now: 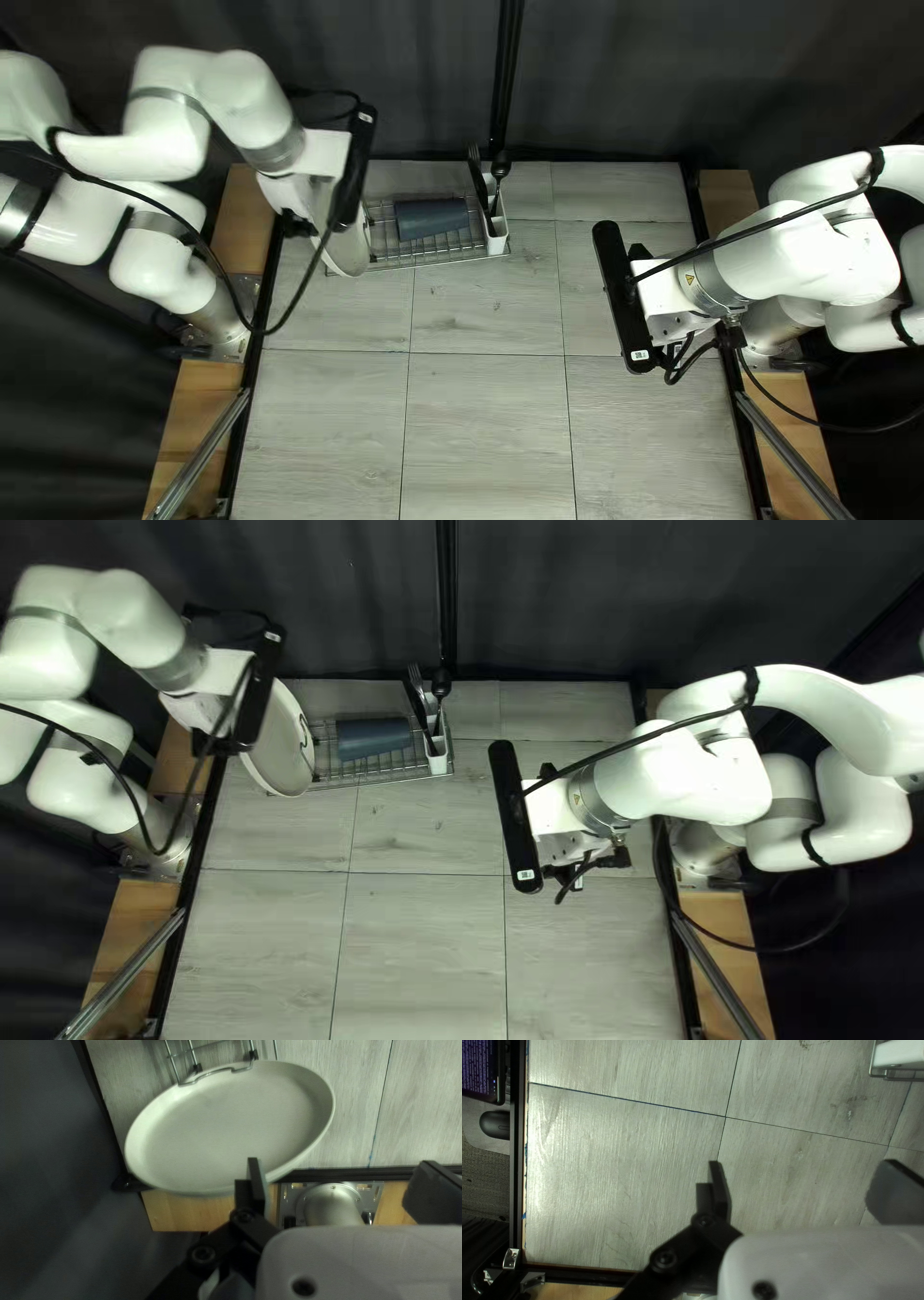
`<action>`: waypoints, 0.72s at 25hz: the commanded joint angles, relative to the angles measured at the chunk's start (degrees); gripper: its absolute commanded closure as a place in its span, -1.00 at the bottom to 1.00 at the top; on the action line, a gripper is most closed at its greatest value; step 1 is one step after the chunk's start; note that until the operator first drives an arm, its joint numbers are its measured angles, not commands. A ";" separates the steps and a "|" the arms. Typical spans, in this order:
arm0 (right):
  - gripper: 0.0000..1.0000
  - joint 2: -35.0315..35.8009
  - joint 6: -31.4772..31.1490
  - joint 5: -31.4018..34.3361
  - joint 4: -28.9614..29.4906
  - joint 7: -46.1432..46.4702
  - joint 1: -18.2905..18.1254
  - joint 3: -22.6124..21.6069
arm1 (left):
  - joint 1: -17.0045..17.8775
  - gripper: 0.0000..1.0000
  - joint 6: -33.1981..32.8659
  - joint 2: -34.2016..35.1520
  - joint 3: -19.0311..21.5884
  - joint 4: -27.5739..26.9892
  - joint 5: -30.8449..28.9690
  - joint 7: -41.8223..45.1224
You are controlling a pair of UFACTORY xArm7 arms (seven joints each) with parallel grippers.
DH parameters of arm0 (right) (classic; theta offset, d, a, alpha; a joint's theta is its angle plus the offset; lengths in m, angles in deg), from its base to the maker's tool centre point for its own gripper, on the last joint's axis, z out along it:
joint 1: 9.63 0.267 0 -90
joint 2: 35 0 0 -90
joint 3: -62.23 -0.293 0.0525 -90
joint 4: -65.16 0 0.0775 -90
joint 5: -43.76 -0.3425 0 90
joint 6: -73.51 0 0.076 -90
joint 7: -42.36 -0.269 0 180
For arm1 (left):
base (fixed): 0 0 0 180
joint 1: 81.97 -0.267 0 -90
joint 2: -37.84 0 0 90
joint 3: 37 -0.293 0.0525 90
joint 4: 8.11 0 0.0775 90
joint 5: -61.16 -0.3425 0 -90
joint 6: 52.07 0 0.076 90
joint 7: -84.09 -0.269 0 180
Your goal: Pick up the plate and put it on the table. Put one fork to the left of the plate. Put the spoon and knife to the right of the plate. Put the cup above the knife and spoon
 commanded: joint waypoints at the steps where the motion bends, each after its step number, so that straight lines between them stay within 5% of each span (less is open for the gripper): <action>1: -1.00 0.00 0.00 0.00 0.00 0.00 0.00 0.00 | -0.01 -1.00 0.04 0.05 0.00 -0.01 -0.01 -0.02; 10: -1.00 2.40 -6.72 2.16 4.86 10.40 -3.67 9.27 | -0.01 -1.00 0.04 0.05 0.00 -0.01 -0.01 -0.02; 18: -1.00 17.13 -5.46 3.60 16.76 25.62 -9.94 21.47 | -0.01 -1.00 0.04 0.05 0.00 -0.01 -0.01 -0.02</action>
